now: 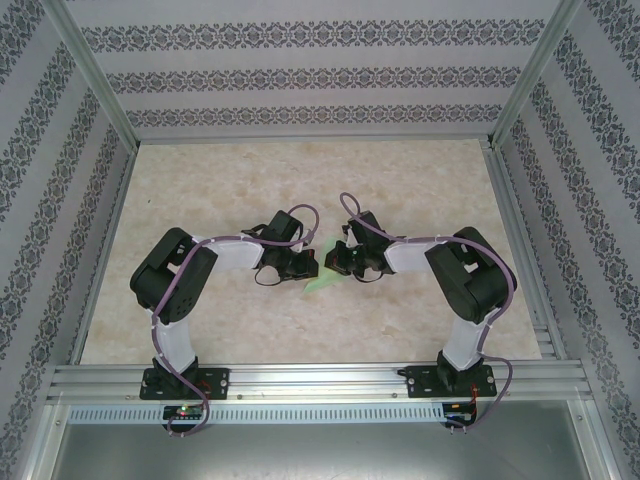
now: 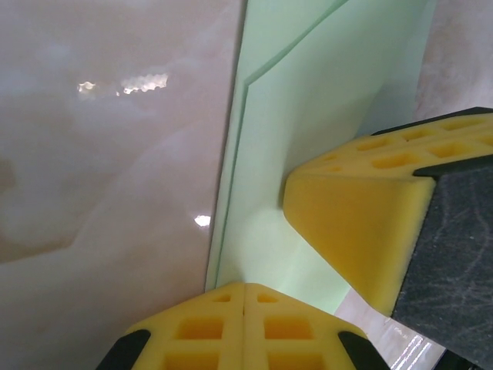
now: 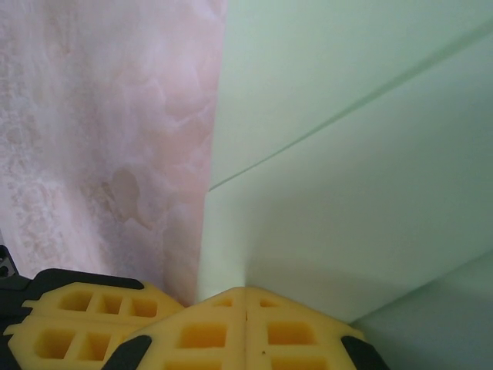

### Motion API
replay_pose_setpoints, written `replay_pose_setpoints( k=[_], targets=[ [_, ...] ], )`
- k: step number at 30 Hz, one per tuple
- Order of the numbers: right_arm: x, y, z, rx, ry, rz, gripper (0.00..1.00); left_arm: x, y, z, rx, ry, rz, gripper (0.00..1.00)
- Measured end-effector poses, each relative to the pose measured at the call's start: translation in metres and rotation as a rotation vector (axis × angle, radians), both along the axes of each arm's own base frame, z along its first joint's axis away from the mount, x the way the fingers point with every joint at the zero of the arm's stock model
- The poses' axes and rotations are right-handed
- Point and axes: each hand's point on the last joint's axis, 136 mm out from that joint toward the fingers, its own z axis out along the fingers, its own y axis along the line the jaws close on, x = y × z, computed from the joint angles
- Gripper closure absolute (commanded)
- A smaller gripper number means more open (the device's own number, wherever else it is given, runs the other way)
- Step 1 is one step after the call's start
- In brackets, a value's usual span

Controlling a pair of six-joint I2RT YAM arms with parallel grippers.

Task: Fold a paper plane with a square sheet of paper (pick it up from the middle)
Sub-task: Fourth fold the wing at the center of the table.

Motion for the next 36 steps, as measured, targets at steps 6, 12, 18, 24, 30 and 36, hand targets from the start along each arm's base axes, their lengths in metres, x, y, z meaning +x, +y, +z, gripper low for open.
replay_pose_setpoints(
  k=[6, 12, 18, 24, 30, 36],
  targets=[
    [0.0, 0.0, -0.001, -0.005, 0.005, 0.001, 1.0, 0.0, 0.001, 0.003, 0.004, -0.005, 0.002, 0.91],
    [0.0, 0.0, -0.001, -0.018, 0.005, 0.013, 0.99, -0.006, 0.001, 0.023, -0.035, -0.017, -0.01, 0.84],
    [0.001, 0.001, -0.002, -0.023, 0.021, 0.02, 0.99, -0.015, -0.008, 0.033, -0.103, -0.005, -0.039, 0.83],
    [0.002, 0.003, -0.003, -0.03, 0.025, 0.029, 1.0, -0.027, -0.013, 0.026, -0.096, 0.027, -0.062, 0.83],
    [0.002, 0.003, -0.003, -0.036, 0.024, 0.038, 1.0, -0.026, -0.008, 0.017, -0.054, 0.031, -0.044, 0.83],
    [0.002, 0.003, -0.003, -0.04, 0.024, 0.043, 1.0, -0.028, -0.002, 0.01, -0.028, 0.034, -0.033, 0.84]
  ],
)
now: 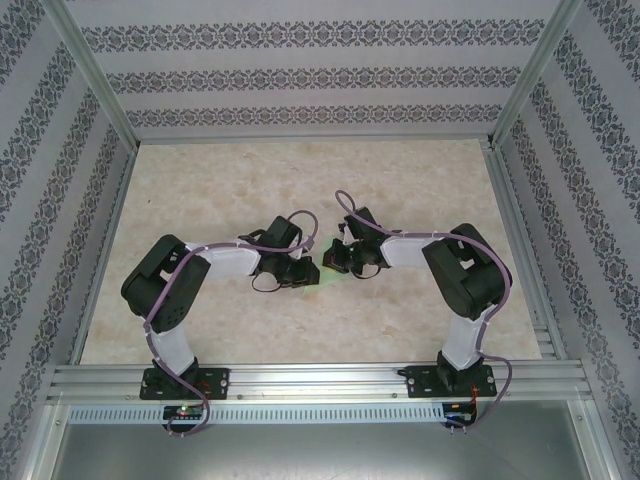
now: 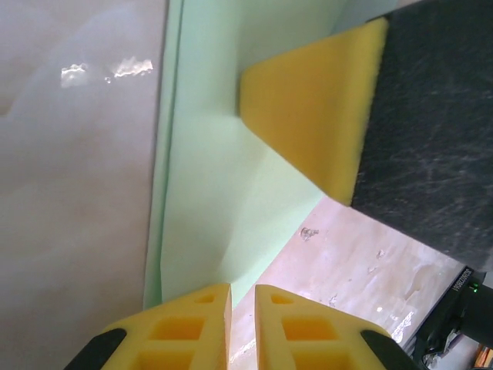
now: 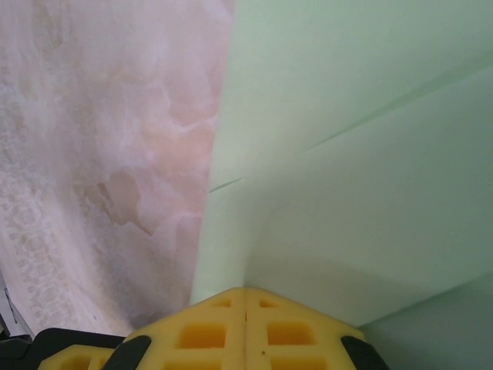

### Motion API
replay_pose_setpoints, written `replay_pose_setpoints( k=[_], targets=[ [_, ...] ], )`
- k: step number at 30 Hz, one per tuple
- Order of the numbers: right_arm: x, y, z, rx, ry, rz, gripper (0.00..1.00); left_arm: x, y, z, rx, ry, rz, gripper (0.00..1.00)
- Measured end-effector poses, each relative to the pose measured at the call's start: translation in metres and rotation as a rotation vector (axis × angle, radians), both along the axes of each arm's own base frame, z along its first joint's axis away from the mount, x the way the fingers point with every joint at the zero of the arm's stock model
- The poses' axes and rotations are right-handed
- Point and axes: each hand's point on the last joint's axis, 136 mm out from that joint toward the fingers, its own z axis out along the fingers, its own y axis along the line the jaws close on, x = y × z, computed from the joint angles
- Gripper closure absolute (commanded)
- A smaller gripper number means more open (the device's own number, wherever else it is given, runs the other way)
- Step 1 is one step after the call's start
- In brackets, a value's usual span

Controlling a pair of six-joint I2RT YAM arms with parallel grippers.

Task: Fold a paper plane with a square sheet of paper (pick it up from the middle)
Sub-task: Fourth fold the wing at the center of the table.

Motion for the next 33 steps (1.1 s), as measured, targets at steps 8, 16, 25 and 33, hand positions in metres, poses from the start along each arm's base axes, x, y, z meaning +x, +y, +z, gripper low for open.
replay_pose_setpoints(
  k=[8, 16, 25, 33],
  targets=[
    [0.0, 0.0, 0.0, -0.003, 0.004, 0.001, 1.0, -0.002, 0.004, -0.006, 0.02, 0.003, 0.007, 0.84],
    [0.0, 0.001, -0.001, -0.001, 0.002, 0.011, 1.0, -0.003, 0.007, -0.009, 0.026, -0.011, 0.0, 0.85],
    [-0.001, 0.003, -0.001, 0.003, 0.004, 0.028, 1.0, -0.008, 0.013, -0.01, -0.042, -0.062, -0.017, 0.92],
    [-0.002, 0.006, -0.002, 0.007, 0.001, 0.044, 1.0, -0.03, 0.028, -0.01, -0.009, -0.053, -0.055, 0.94]
  ],
)
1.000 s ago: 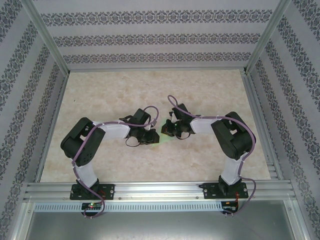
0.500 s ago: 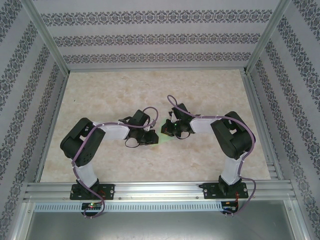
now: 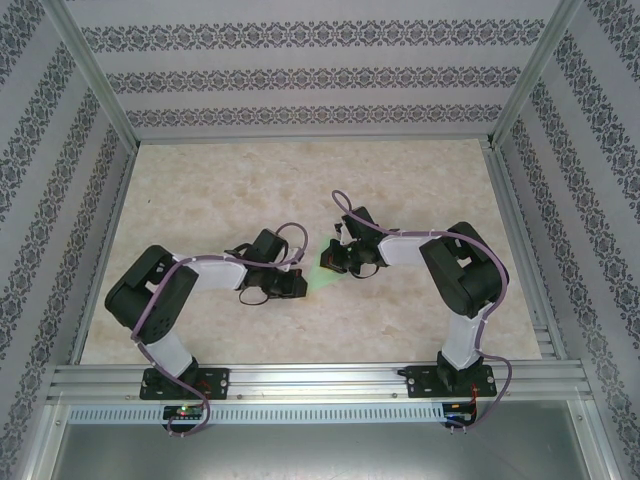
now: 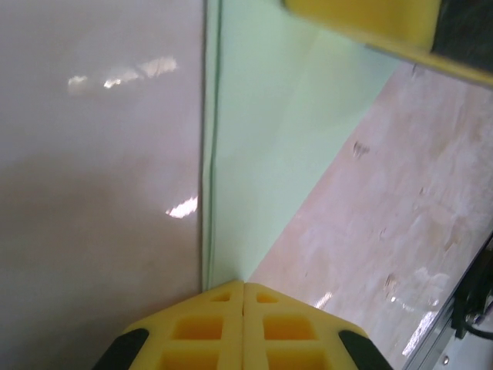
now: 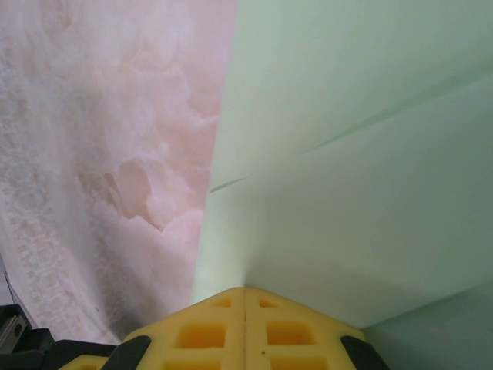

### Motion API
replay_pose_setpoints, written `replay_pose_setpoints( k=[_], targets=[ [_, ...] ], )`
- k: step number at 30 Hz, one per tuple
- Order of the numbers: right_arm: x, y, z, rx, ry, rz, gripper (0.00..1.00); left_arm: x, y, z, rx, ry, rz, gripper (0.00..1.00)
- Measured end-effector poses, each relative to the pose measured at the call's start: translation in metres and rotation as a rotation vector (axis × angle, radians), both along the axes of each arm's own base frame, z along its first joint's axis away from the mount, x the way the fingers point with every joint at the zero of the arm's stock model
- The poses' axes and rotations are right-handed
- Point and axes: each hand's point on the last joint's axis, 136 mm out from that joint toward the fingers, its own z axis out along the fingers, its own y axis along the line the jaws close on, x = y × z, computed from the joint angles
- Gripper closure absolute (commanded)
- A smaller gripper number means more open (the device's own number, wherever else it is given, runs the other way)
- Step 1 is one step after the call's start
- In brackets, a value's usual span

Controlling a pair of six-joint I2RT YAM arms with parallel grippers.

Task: Fold a paper plane with a square sheet of paper (pick it up from the middle)
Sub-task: Fourth fold the wing at the center of the table.

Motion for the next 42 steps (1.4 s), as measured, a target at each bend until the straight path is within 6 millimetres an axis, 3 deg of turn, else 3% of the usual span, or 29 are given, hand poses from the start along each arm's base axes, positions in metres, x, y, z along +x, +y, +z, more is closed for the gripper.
replay_pose_setpoints(
  k=[9, 14, 17, 26, 42],
  targets=[
    [0.0, 0.001, 0.0, 0.002, -0.003, 0.012, 1.0, -0.013, 0.006, 0.009, 0.01, 0.025, -0.024, 0.95],
    [0.0, 0.001, 0.001, 0.0, 0.001, 0.012, 1.0, 0.0, -0.003, 0.038, -0.051, -0.048, -0.003, 0.96],
    [0.0, 0.002, 0.001, 0.001, 0.001, 0.013, 1.0, 0.014, -0.009, 0.046, -0.066, -0.086, 0.017, 0.97],
    [0.0, 0.003, 0.001, 0.005, 0.004, 0.016, 0.99, 0.023, -0.011, 0.018, -0.024, -0.039, 0.05, 1.0],
    [-0.001, 0.001, 0.011, -0.018, -0.013, 0.022, 0.96, 0.027, -0.002, 0.001, 0.044, -0.039, 0.08, 1.0]
  ],
)
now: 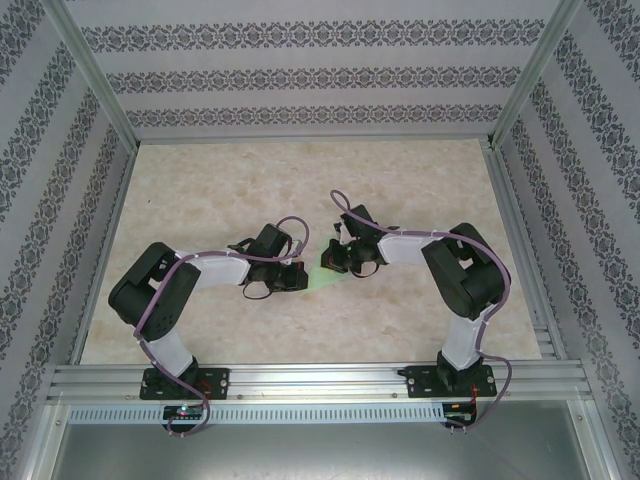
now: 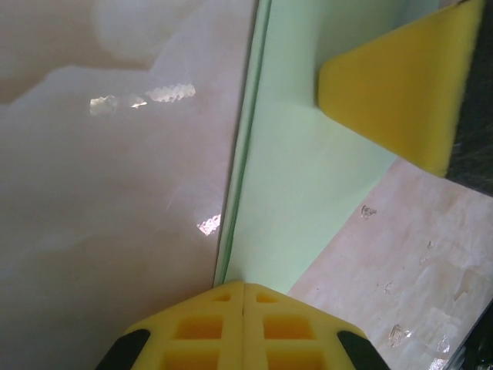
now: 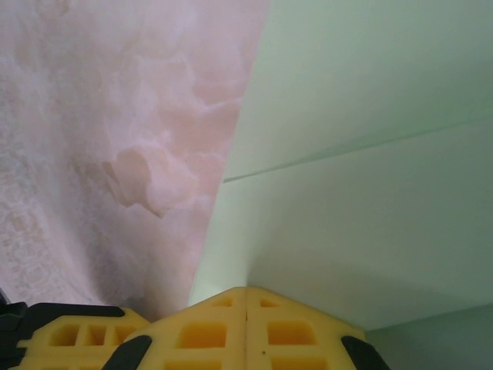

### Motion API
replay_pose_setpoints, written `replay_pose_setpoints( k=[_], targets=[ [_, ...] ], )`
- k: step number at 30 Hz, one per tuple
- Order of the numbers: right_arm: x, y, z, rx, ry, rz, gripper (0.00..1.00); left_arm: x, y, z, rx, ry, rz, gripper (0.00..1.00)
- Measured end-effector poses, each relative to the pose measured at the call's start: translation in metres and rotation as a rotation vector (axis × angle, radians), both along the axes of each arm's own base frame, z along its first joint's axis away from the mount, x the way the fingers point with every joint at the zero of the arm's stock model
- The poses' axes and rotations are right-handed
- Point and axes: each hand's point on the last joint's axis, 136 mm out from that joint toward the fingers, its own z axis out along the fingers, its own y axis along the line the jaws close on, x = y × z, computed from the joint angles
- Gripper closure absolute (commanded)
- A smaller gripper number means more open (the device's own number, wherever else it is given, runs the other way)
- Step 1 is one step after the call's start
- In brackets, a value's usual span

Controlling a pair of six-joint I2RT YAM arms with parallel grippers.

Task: Fold a paper plane with a square sheet of paper (pick it up from the middle)
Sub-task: Fourth fold the wing at the center of the table.

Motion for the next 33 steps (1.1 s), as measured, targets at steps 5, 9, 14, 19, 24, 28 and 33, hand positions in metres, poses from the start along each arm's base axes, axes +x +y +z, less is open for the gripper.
replay_pose_setpoints(
  k=[5, 9, 14, 19, 24, 28, 33],
  targets=[
    [-0.005, 0.008, 0.01, 0.014, -0.021, 0.021, 0.96, 0.0, 0.0, 0.0, 0.0, 0.0, 0.0, 1.0],
    [-0.019, 0.021, 0.012, 0.022, -0.019, 0.057, 0.98, 0.0, 0.0, 0.0, 0.0, 0.0, 0.0, 1.0],
    [-0.03, 0.029, 0.01, 0.018, -0.016, 0.083, 0.99, 0.0, 0.0, 0.0, 0.0, 0.0, 0.0, 1.0],
    [-0.031, 0.029, 0.007, 0.015, 0.0, 0.075, 0.99, 0.0, 0.0, -0.001, 0.0, 0.0, 0.002, 1.0],
    [-0.034, 0.027, -0.003, -0.001, 0.029, 0.067, 0.99, 0.0, 0.0, -0.001, -0.004, 0.002, 0.009, 1.0],
    [-0.035, 0.027, -0.006, 0.008, 0.043, 0.051, 1.0, 0.0, 0.0, -0.001, -0.01, 0.006, 0.021, 1.0],
    [-0.034, 0.026, -0.007, 0.011, 0.051, 0.045, 1.0, 0.0, 0.0, -0.001, -0.011, 0.009, 0.026, 1.0]
  ],
)
